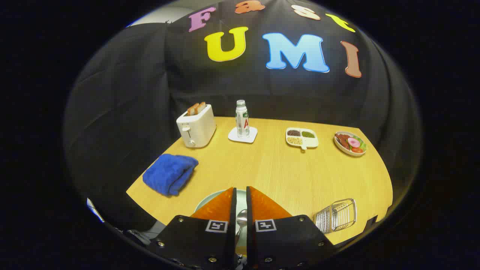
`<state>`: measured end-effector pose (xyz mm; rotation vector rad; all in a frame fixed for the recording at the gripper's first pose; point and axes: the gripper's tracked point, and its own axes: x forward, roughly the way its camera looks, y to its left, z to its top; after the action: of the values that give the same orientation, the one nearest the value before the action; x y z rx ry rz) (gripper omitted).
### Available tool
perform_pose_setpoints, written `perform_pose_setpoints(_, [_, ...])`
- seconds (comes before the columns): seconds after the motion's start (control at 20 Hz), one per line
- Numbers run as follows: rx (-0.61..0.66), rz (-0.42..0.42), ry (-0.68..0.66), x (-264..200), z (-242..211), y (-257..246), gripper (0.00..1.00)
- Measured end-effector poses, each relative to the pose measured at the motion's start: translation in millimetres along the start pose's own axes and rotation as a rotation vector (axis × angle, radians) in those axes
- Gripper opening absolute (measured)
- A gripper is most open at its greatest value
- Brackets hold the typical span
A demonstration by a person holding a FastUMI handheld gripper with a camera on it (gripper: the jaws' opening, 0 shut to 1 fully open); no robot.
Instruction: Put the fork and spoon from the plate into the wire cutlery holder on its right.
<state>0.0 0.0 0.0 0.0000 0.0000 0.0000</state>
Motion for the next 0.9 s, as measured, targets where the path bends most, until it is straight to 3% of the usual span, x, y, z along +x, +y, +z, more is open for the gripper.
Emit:
perform_pose_setpoints(0.25, [0.034,0.018,0.113,12,-36,3,0.13])
perform_pose_setpoints(0.6, [0.020,0.011,0.101,18,-35,6,0.13])
perform_pose_setpoints(0.9, [0.022,0.011,0.262,32,-77,6,0.14])
